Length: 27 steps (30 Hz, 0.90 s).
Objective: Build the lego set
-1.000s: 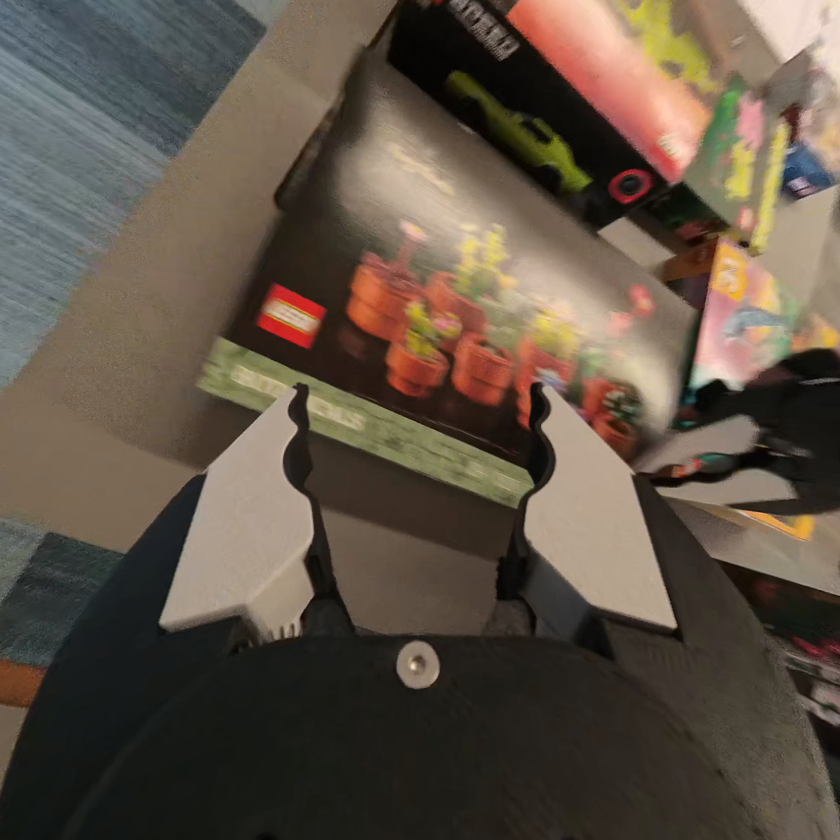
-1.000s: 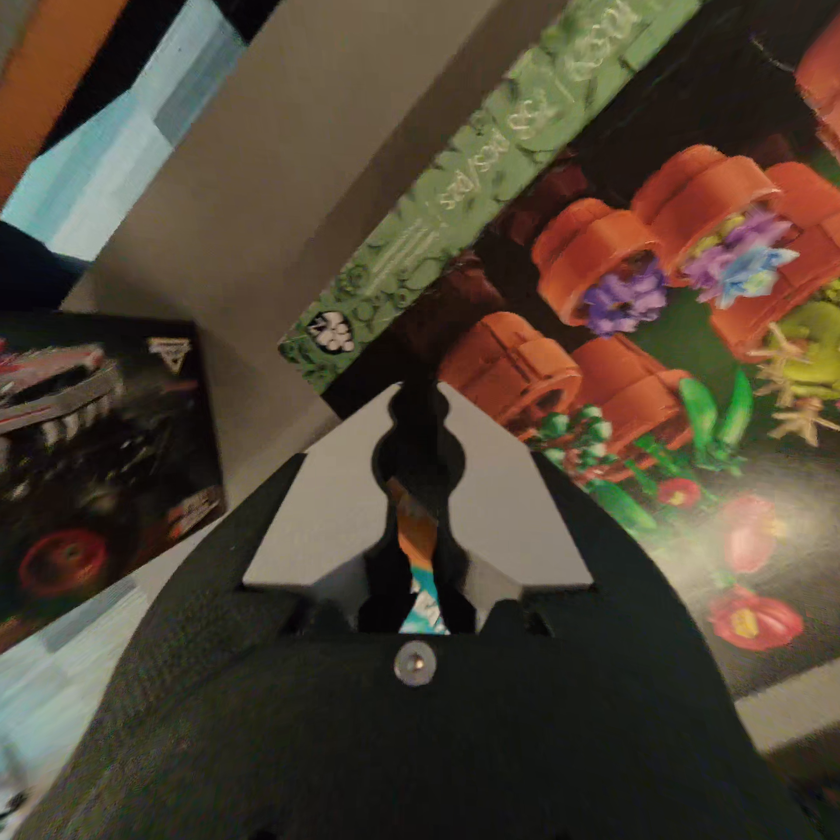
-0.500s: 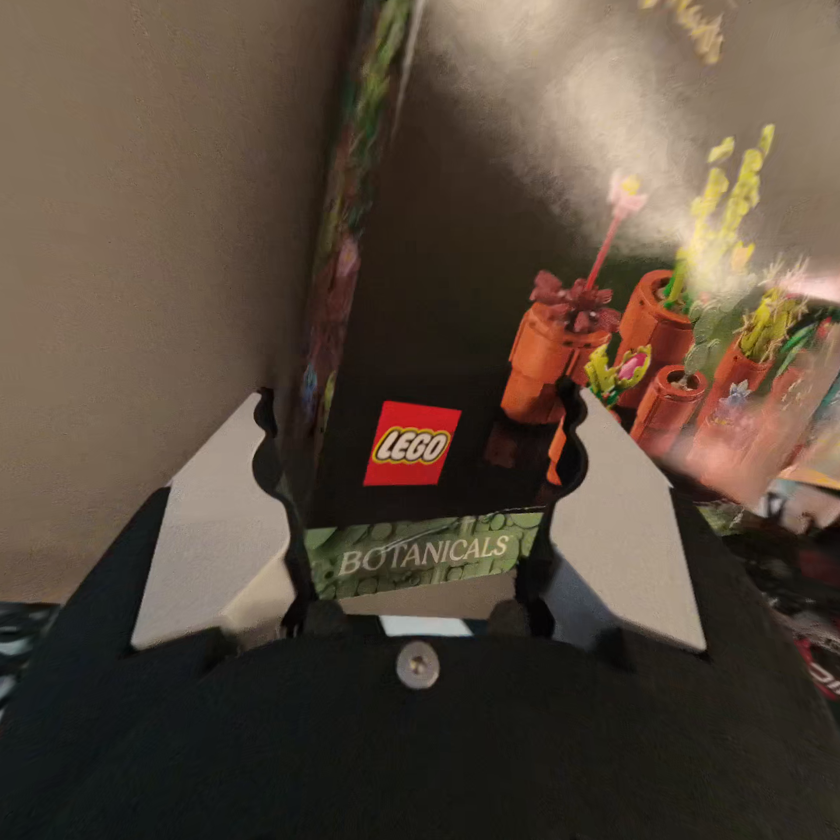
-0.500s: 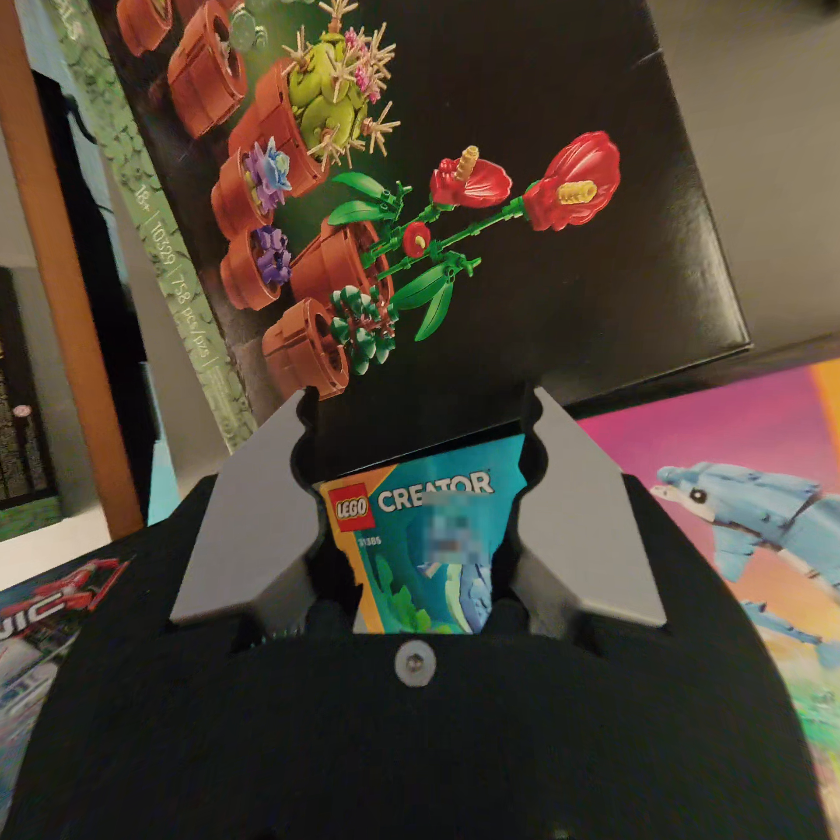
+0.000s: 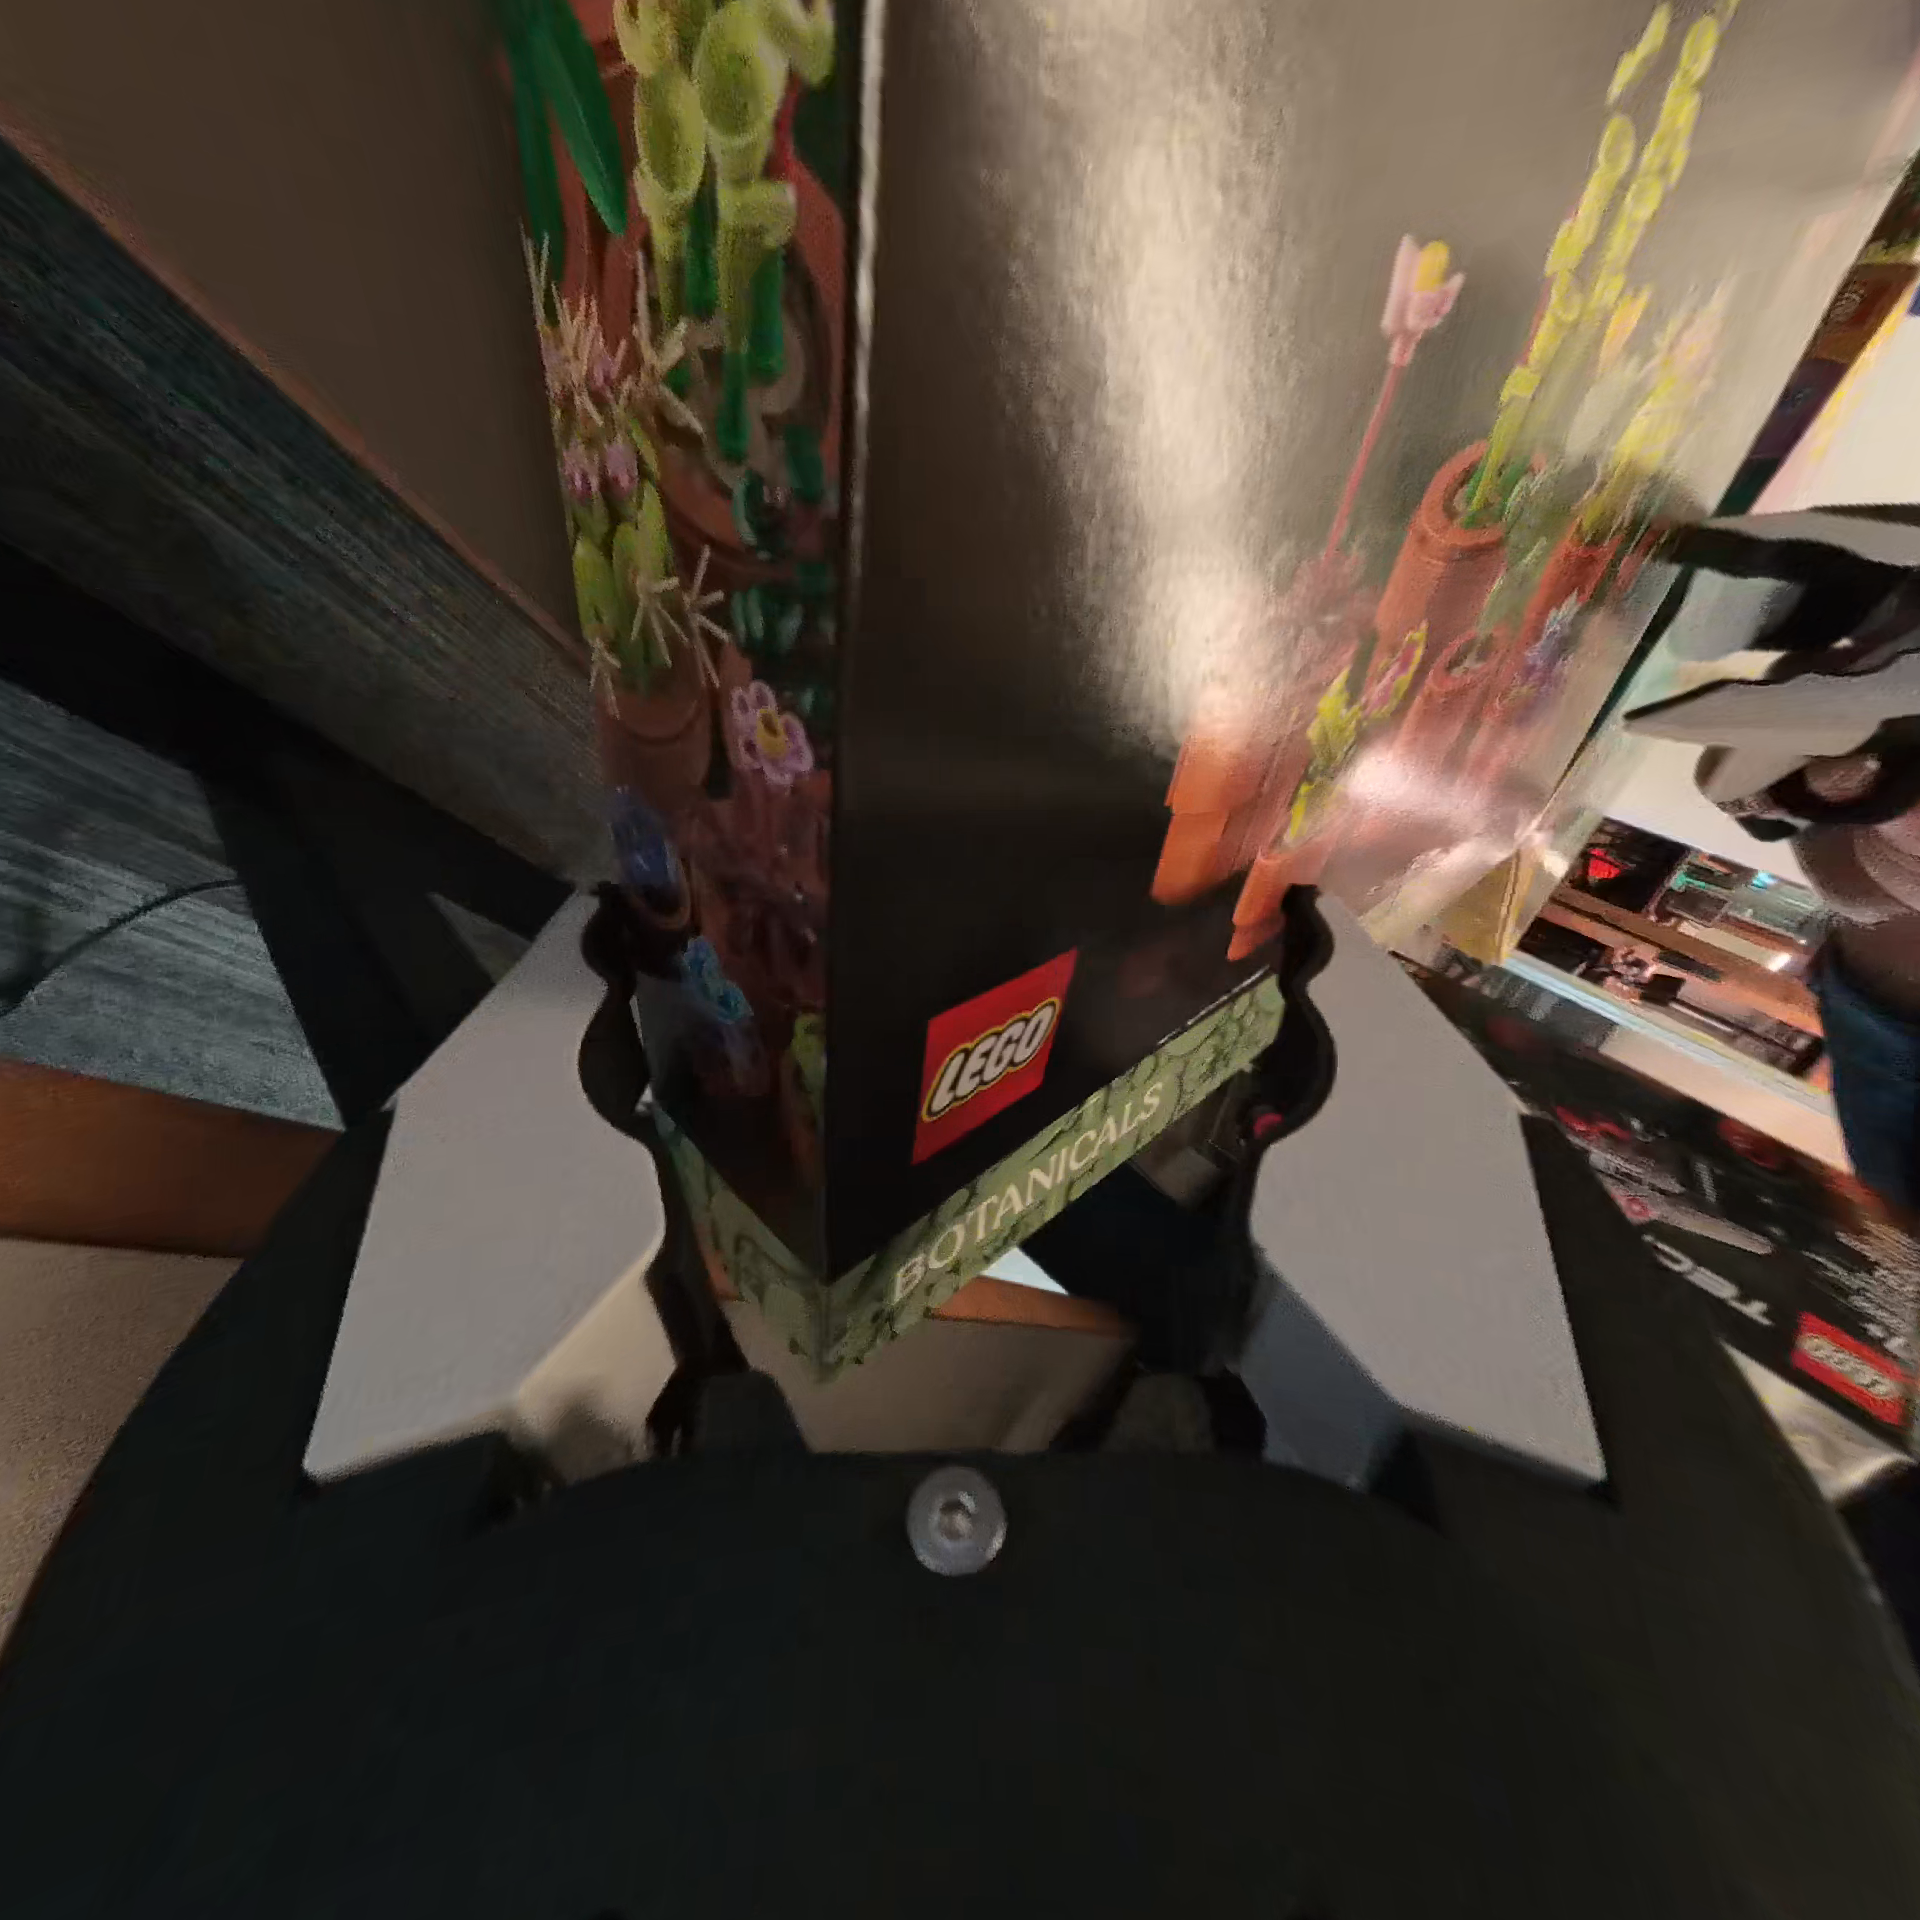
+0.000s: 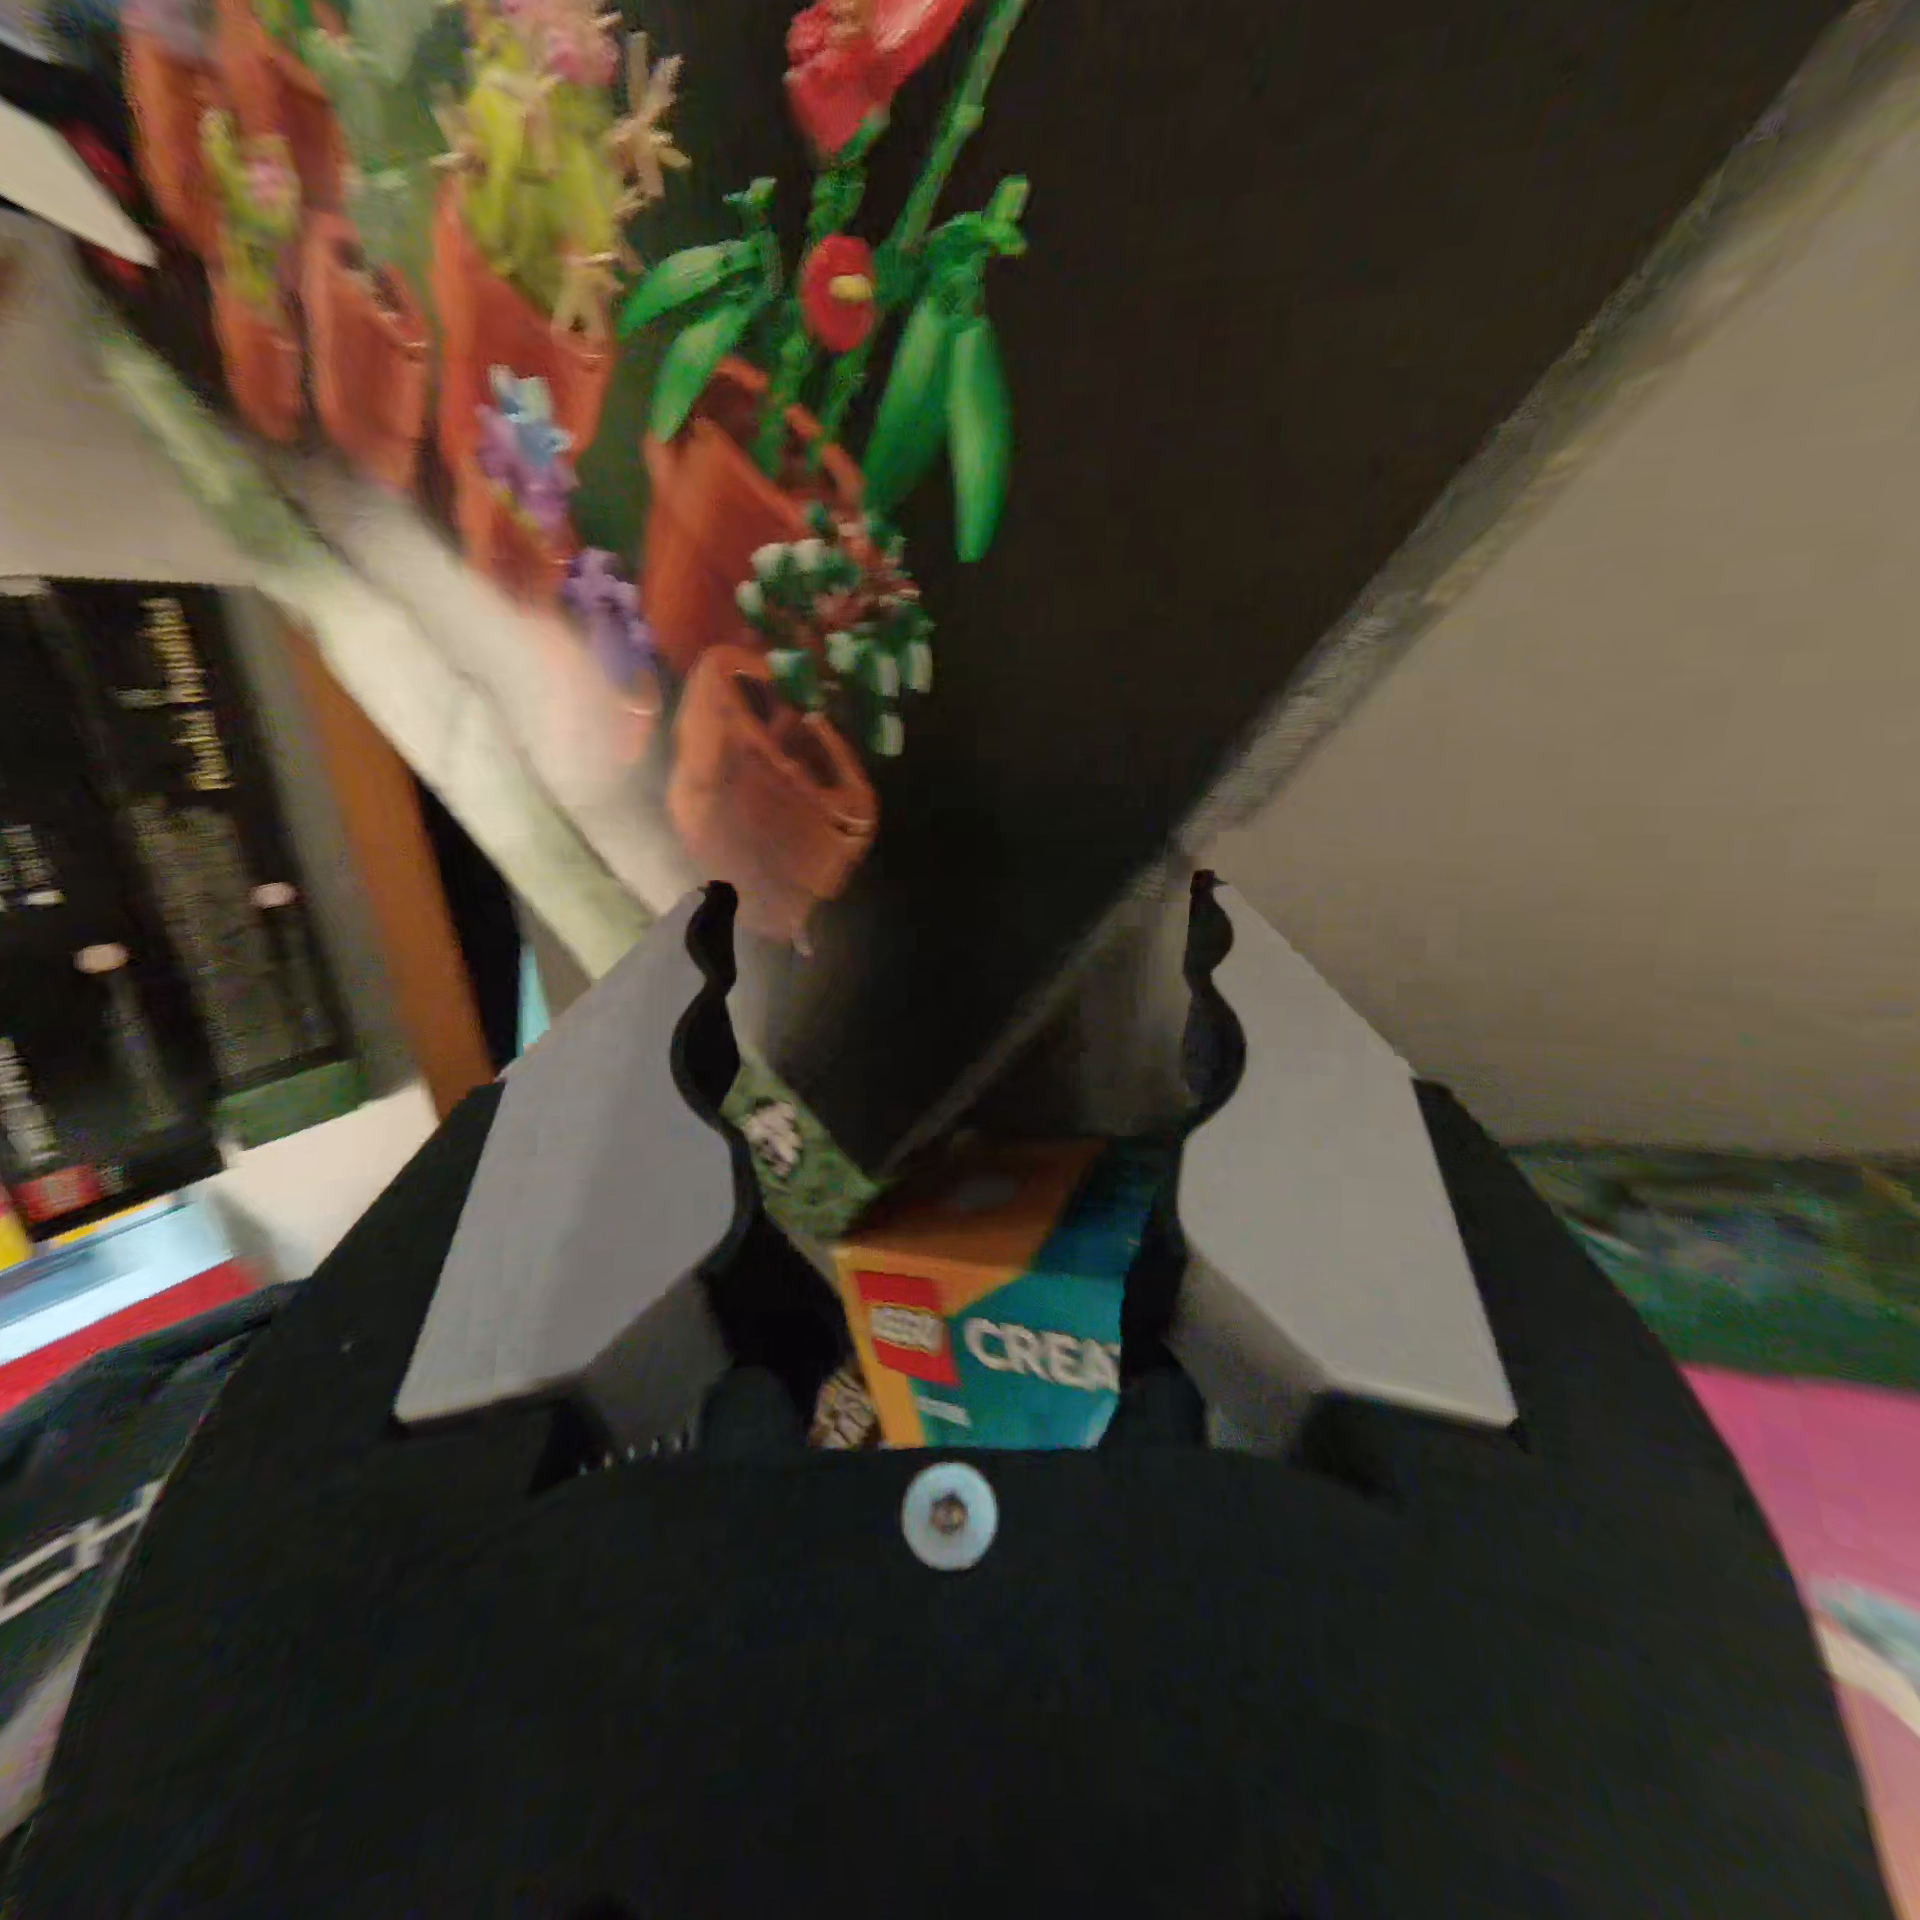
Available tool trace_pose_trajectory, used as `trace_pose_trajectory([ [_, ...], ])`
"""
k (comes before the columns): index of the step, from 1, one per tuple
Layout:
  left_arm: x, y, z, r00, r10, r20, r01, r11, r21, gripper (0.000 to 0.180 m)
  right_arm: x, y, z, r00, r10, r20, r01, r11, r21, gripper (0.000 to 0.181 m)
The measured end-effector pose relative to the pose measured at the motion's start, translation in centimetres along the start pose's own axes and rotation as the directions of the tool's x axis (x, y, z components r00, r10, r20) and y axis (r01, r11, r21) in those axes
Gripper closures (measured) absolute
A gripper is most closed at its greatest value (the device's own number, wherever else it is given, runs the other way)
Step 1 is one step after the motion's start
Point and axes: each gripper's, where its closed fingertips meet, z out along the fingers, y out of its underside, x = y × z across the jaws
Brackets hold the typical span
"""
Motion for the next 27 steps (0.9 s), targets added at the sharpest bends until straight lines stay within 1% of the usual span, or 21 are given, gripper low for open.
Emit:
trace_pose_trajectory([
  [1,-0.1,0.3,0.0,1.000,0.020,0.010,-0.021,1.000,0.014,0.060,-0.3,0.1,0.6,1.000,0.002,-0.001,-0.002,1.000,-0.013,0.085],
  [3,-0.2,1.3,0.3,0.999,0.023,0.029,-0.023,1.000,-0.020,0.055,-0.2,-0.2,1.5,0.998,-0.037,-0.042,0.035,0.999,-0.031,0.082],
  [5,-0.1,2.1,0.8,1.000,-0.018,0.014,0.019,0.999,-0.037,0.050,-0.4,-1.4,1.9,1.000,0.028,-0.012,-0.028,1.000,0.001,0.069],
  [6,0.3,2.6,1.4,0.999,-0.050,-0.020,0.049,0.998,-0.050,0.043,-0.2,-1.8,2.1,0.999,0.039,-0.008,-0.039,0.999,0.003,0.067],
  [7,0.3,3.0,2.1,0.998,-0.060,-0.017,0.059,0.997,-0.059,0.037,0.2,-1.9,2.5,0.999,0.038,-0.020,-0.038,0.999,-0.011,0.069],
  [8,-0.2,2.9,2.3,0.998,-0.054,0.019,0.055,0.997,-0.052,0.044,0.6,-2.1,2.8,0.999,0.028,-0.034,-0.029,0.999,-0.020,0.070],
  [9,-0.2,2.8,2.3,0.998,-0.061,0.027,0.062,0.997,-0.048,0.044,0.7,-2.2,3.0,0.999,0.014,-0.036,-0.015,1.000,-0.027,0.069],
  [10,-0.2,2.7,2.2,0.997,-0.073,0.021,0.073,0.997,-0.036,0.044,0.7,-2.5,3.0,1.000,0.000,-0.029,-0.001,1.000,-0.023,0.070],
  [12,-0.1,2.5,1.8,0.997,-0.082,-0.006,0.082,0.997,0.000,0.050,0.9,-2.9,2.9,1.000,-0.004,-0.008,0.004,1.000,-0.010,0.073],
  [13,0.2,2.7,1.7,0.997,-0.076,-0.016,0.076,0.997,-0.003,0.048,0.8,-2.8,2.8,1.000,-0.026,-0.011,0.026,0.999,-0.026,0.072],
  [15,0.6,3.9,1.8,0.999,-0.041,-0.003,0.041,0.998,-0.040,0.053,0.7,-2.5,3.0,0.997,-0.068,-0.031,0.066,0.996,-0.051,0.062],
  [17,1.1,4.2,1.7,0.999,-0.046,-0.017,0.045,0.999,-0.020,0.054,0.7,-2.7,3.0,0.998,-0.057,-0.037,0.056,0.998,-0.035,0.060],
  [19,1.7,3.8,1.0,0.998,-0.042,-0.037,0.044,0.998,0.042,0.057,0.7,-2.7,2.8,0.998,-0.053,-0.045,0.053,0.998,-0.022,0.059],
  [22,2.6,3.8,-0.1,0.999,-0.030,-0.012,0.031,0.997,0.069,0.056,0.3,-2.9,2.2,0.997,-0.067,-0.026,0.067,0.998,0.006,0.061],
  [24,3.5,3.8,-1.0,1.000,0.004,0.011,-0.004,0.998,0.062,0.056,0.0,-3.2,1.5,0.997,-0.071,-0.010,0.072,0.997,0.030,0.063],
  [27,5.6,3.1,-2.9,0.999,0.049,0.018,-0.051,0.993,0.111,0.056,-0.5,-4.8,-0.4,0.997,-0.079,-0.010,0.080,0.993,0.089,0.062],
])
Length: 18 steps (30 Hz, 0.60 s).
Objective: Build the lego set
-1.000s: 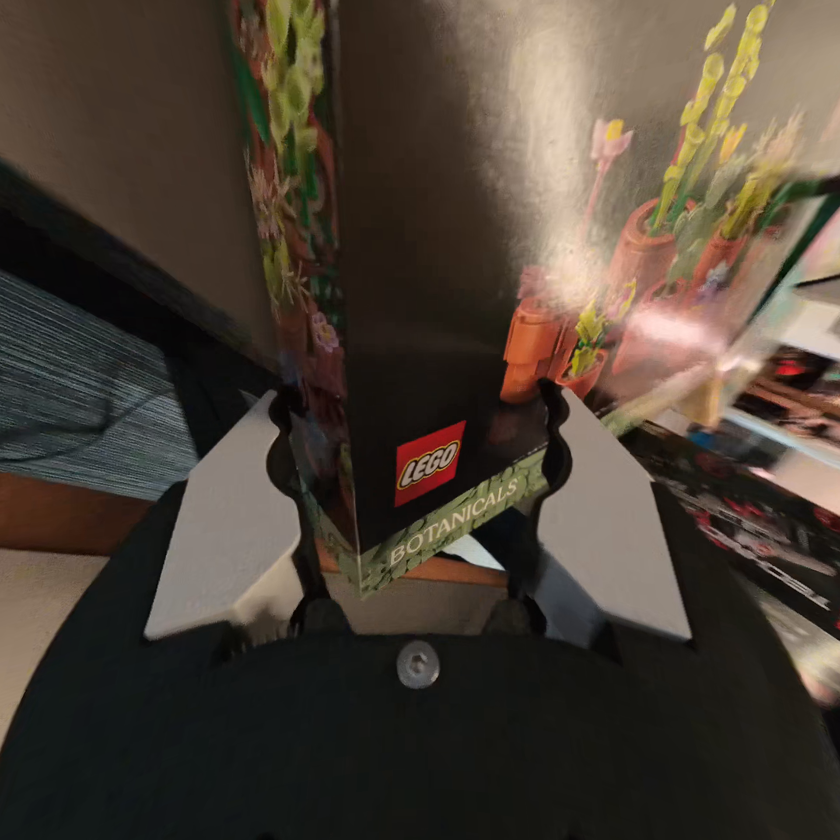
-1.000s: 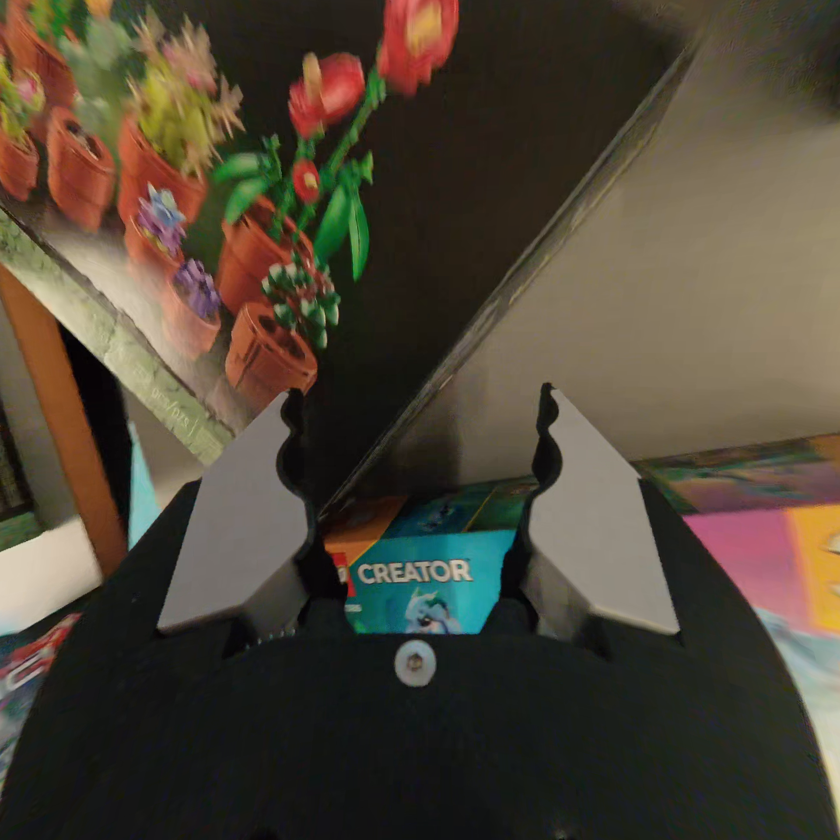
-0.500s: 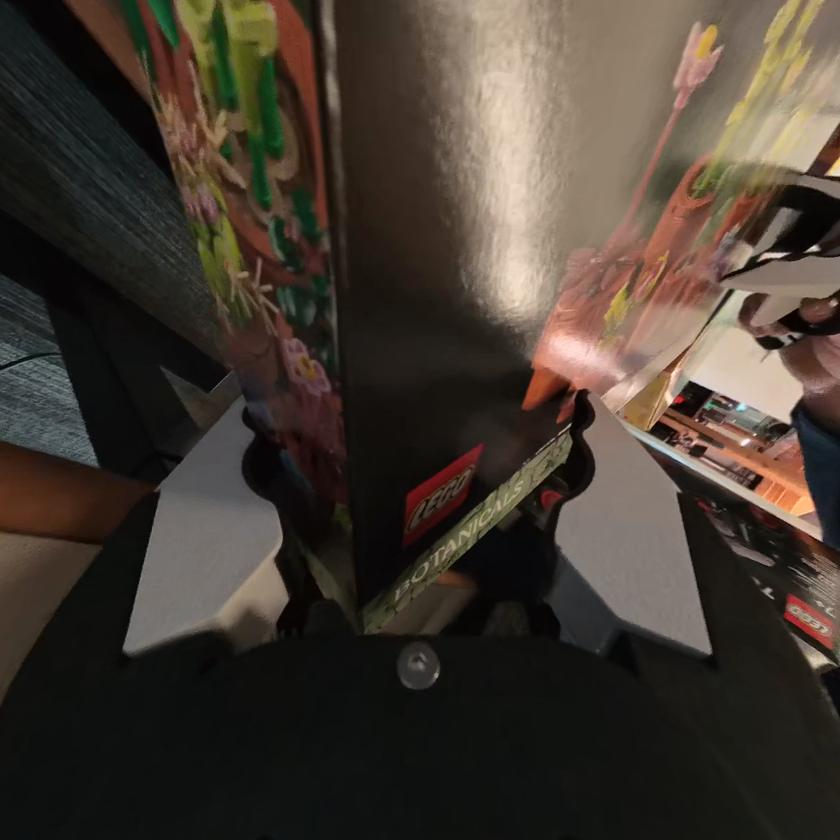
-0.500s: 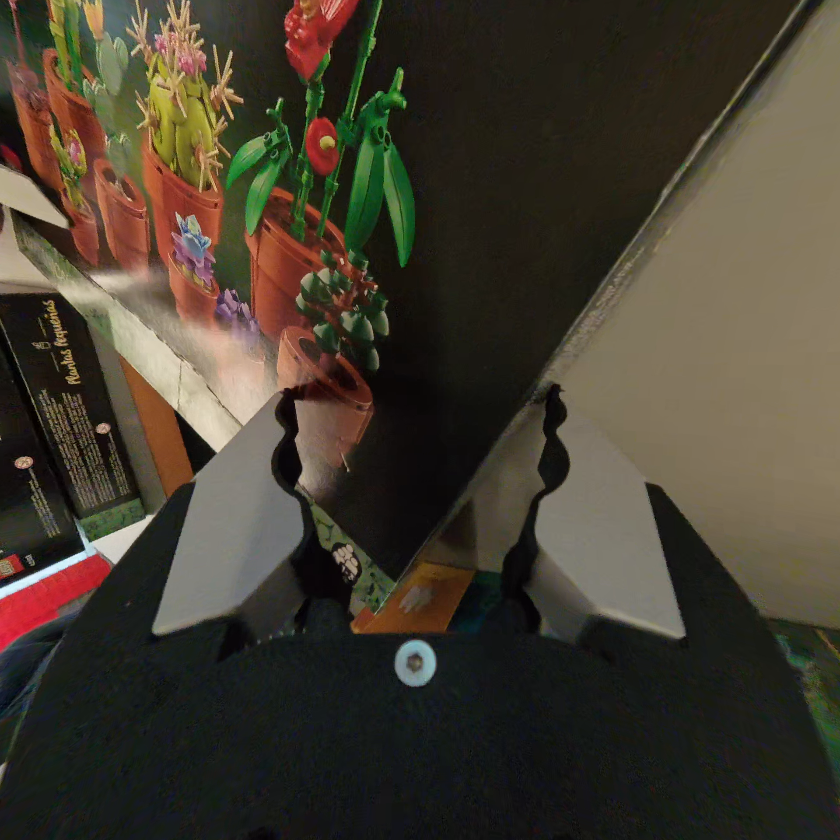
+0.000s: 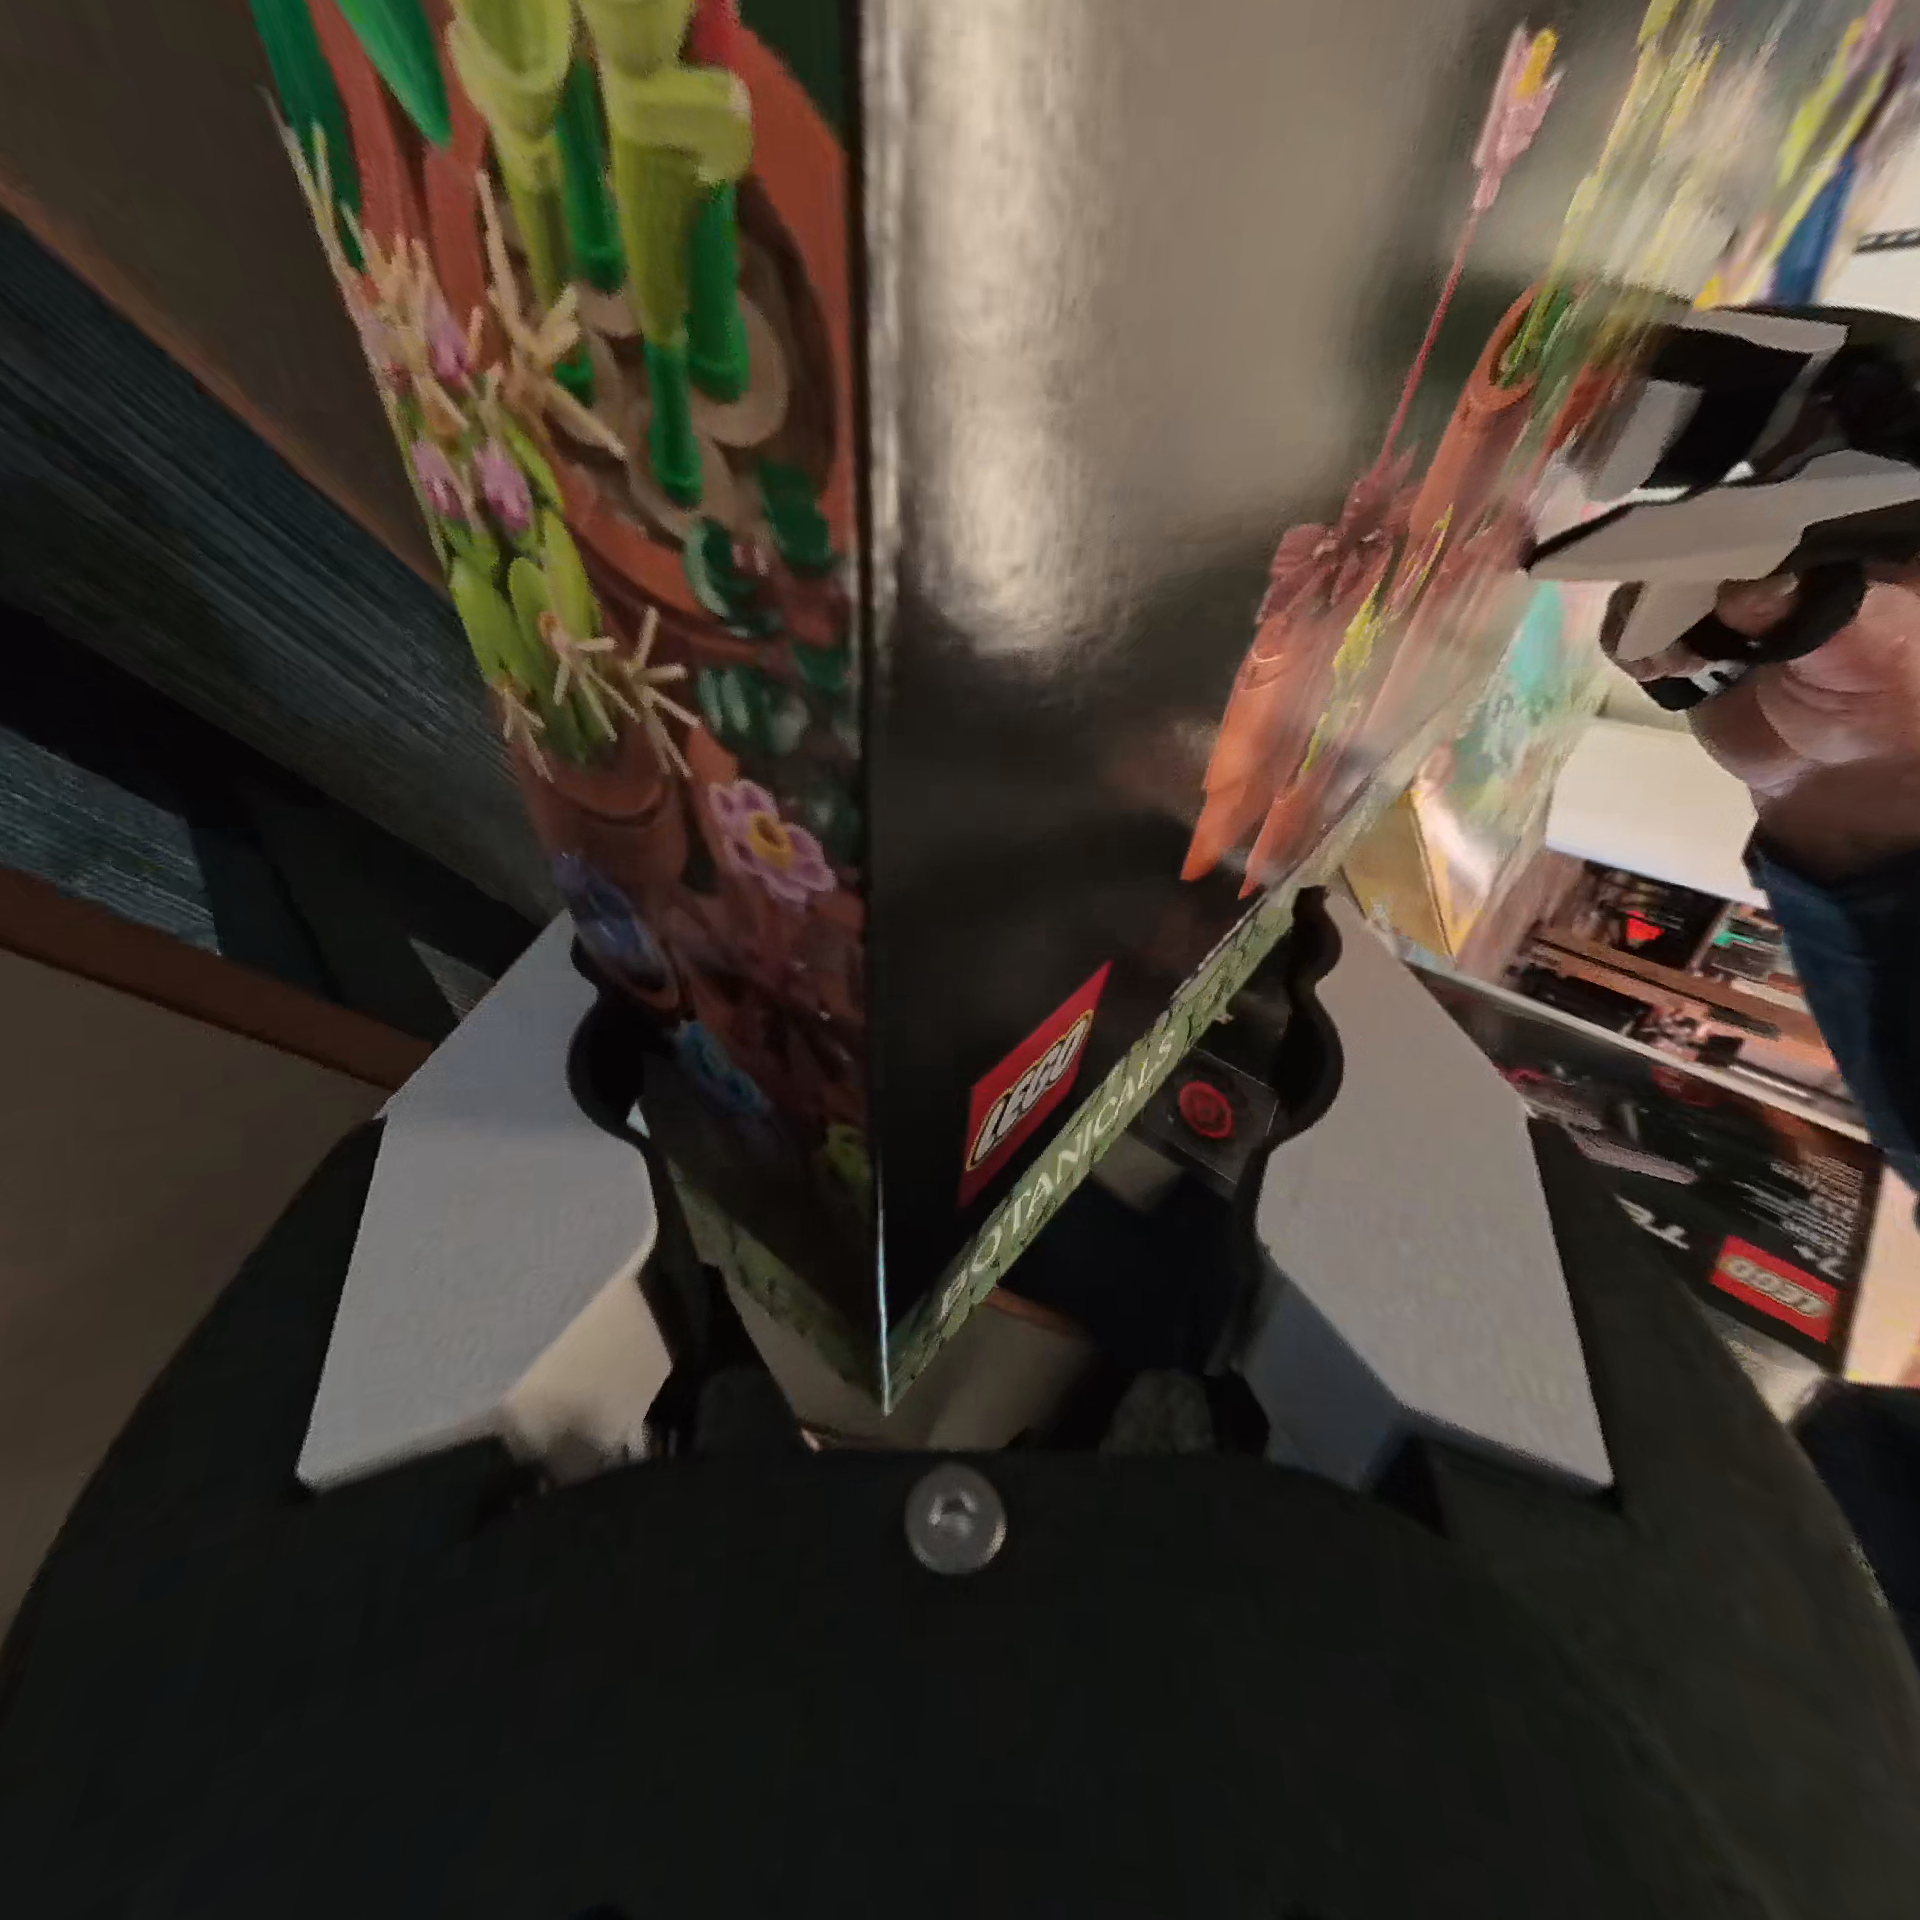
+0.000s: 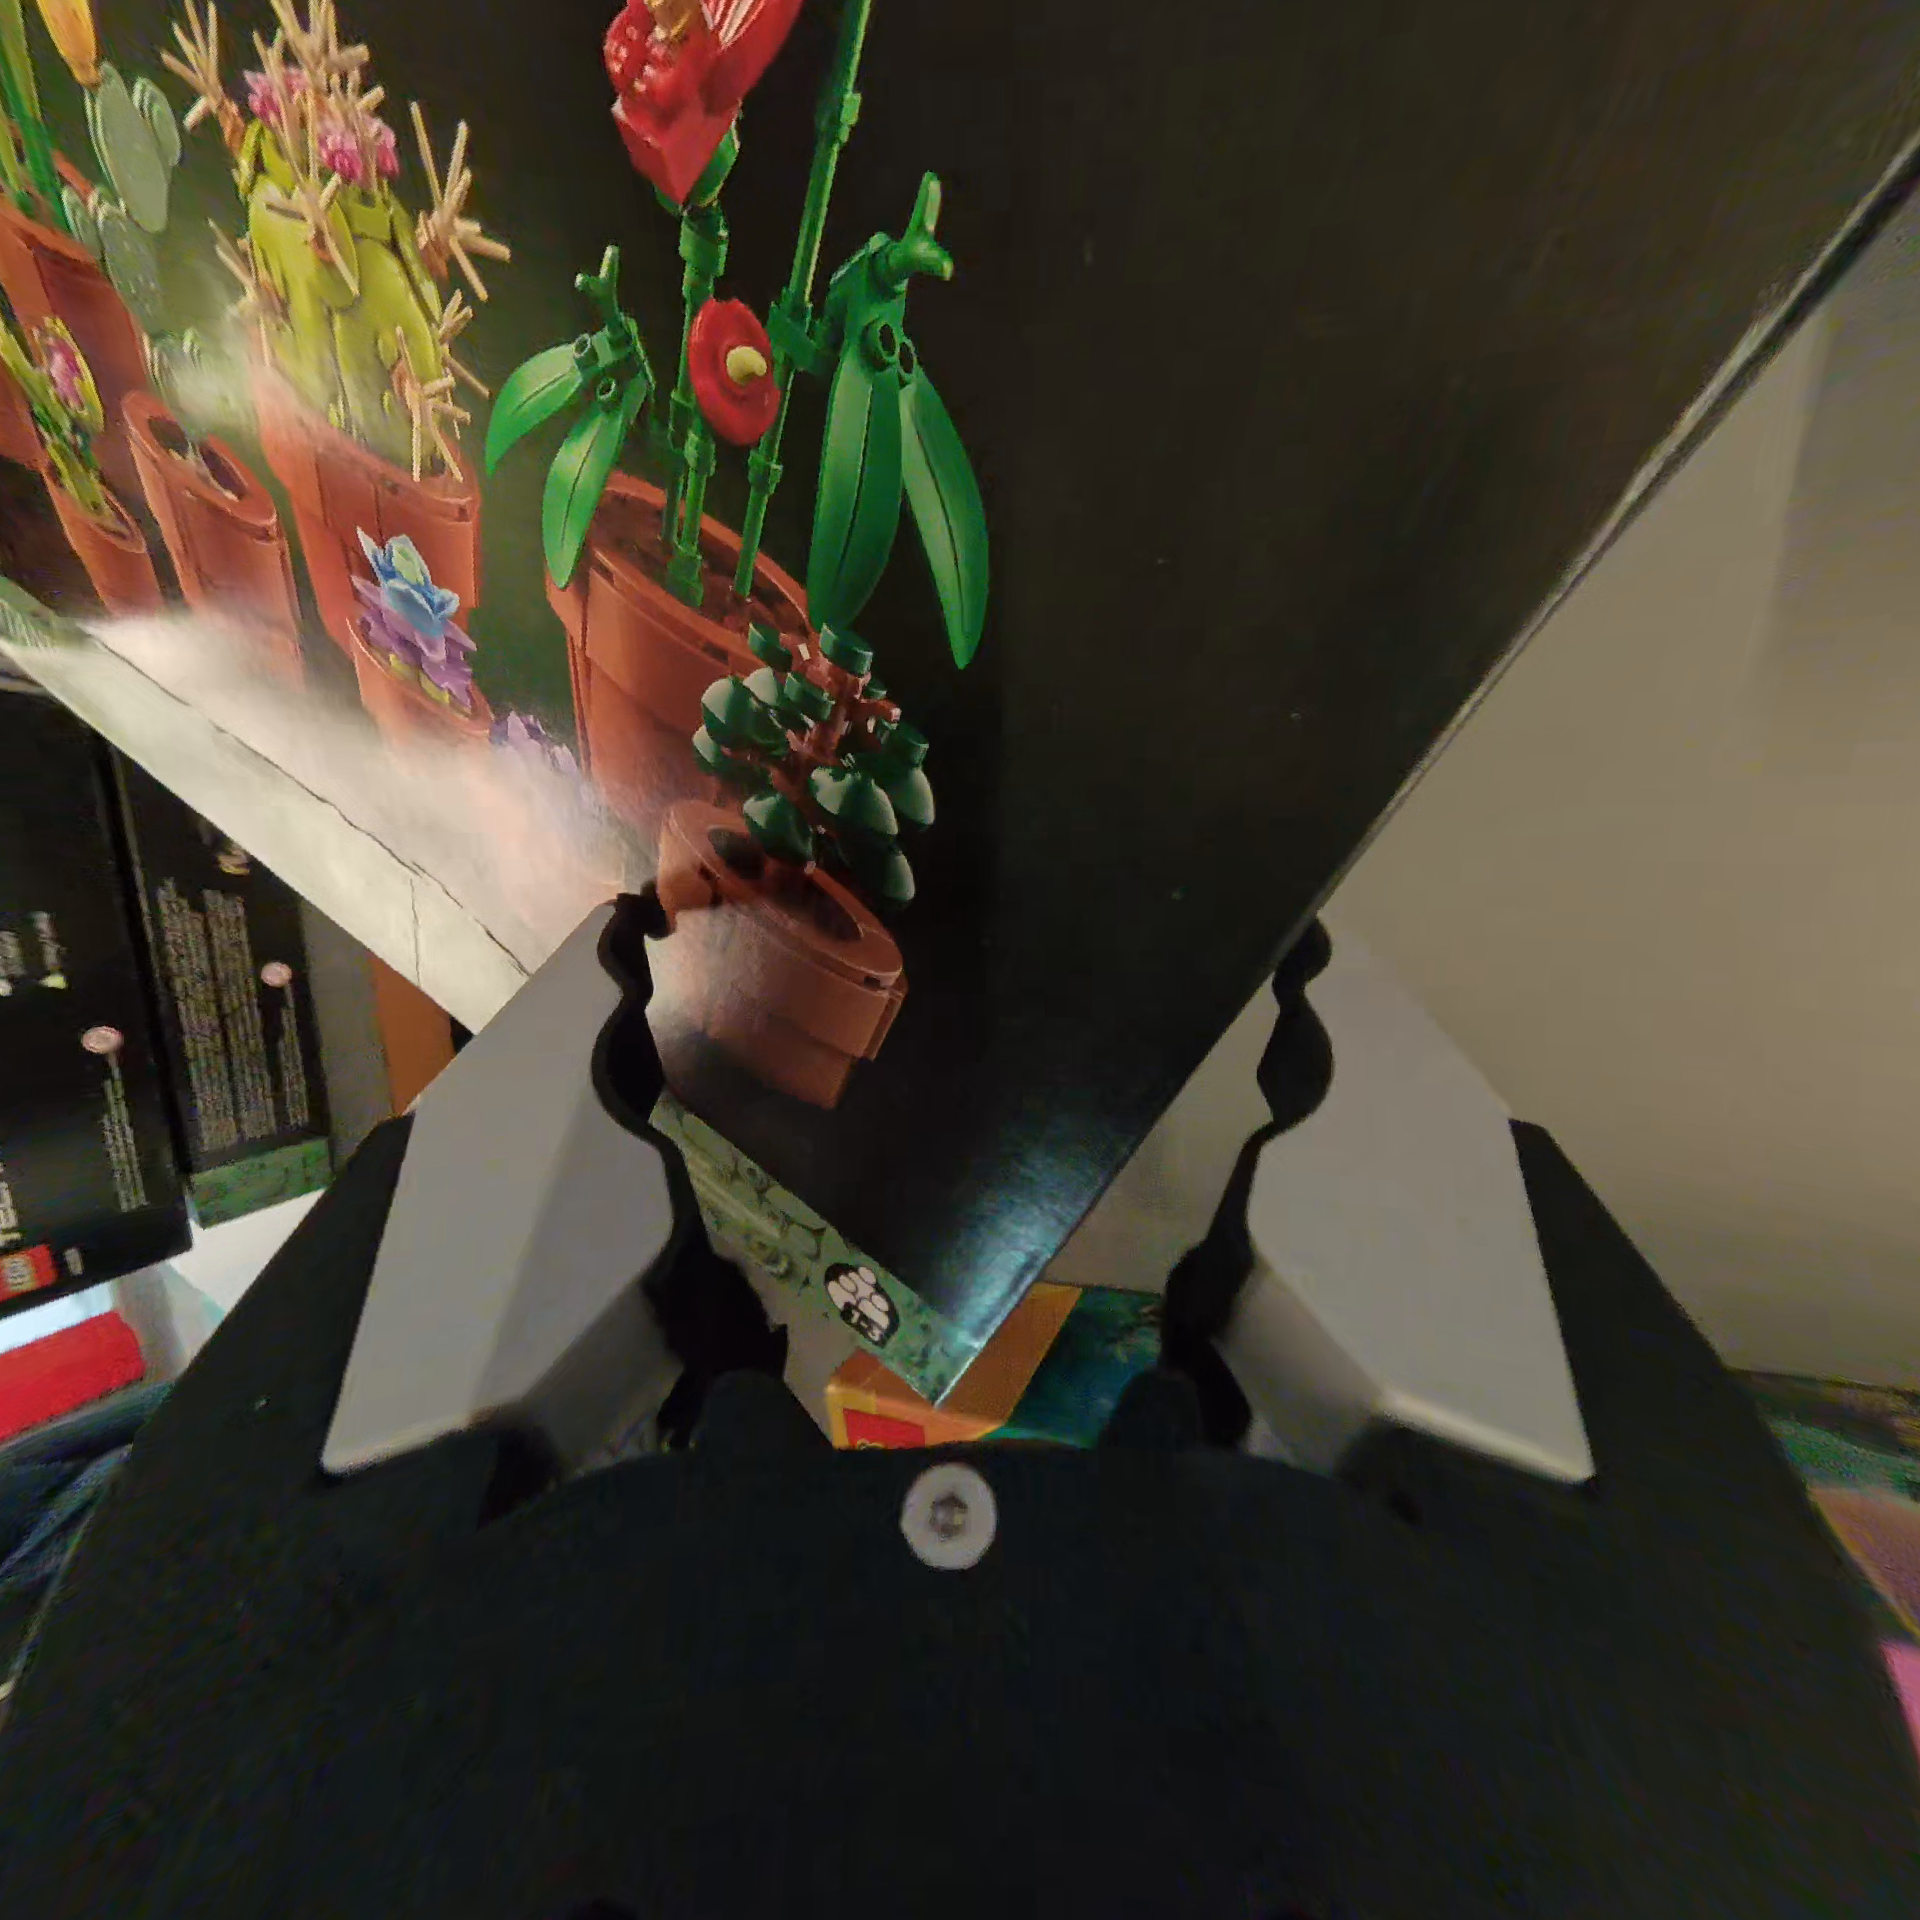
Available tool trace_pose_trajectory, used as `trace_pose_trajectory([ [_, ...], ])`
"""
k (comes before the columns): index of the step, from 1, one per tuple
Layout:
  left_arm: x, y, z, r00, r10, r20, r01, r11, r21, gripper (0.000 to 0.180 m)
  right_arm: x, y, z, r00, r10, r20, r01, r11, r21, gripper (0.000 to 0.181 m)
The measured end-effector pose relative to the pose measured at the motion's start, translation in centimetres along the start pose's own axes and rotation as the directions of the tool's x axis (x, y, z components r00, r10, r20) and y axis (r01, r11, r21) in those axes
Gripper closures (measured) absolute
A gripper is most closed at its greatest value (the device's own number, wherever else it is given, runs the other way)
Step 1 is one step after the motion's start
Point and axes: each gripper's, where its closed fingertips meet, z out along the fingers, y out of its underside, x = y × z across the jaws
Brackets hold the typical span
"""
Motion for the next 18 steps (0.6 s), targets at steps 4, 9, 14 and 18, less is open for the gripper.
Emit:
trace_pose_trajectory([
  [4,2.8,-0.7,-3.4,0.998,0.053,0.025,-0.054,0.996,0.077,0.057,-1.8,-3.4,-3.4,0.997,-0.069,-0.016,0.070,0.996,0.063,0.062],
  [9,6.3,-0.9,-9.7,0.996,0.085,0.021,-0.087,0.965,0.246,0.057,-6.5,-7.5,-8.1,0.984,-0.173,-0.037,0.176,0.975,0.137,0.065],
  [14,7.7,2.3,-16.4,0.994,0.097,0.060,-0.112,0.924,0.365,0.057,-13.7,-9.6,-11.3,0.961,-0.273,-0.039,0.276,0.945,0.176,0.068],
  [18,6.9,6.4,-20.7,0.996,0.066,0.068,-0.089,0.898,0.430,0.055,-20.6,-10.7,-12.2,0.933,-0.358,-0.037,0.358,0.915,0.184,0.066],
])
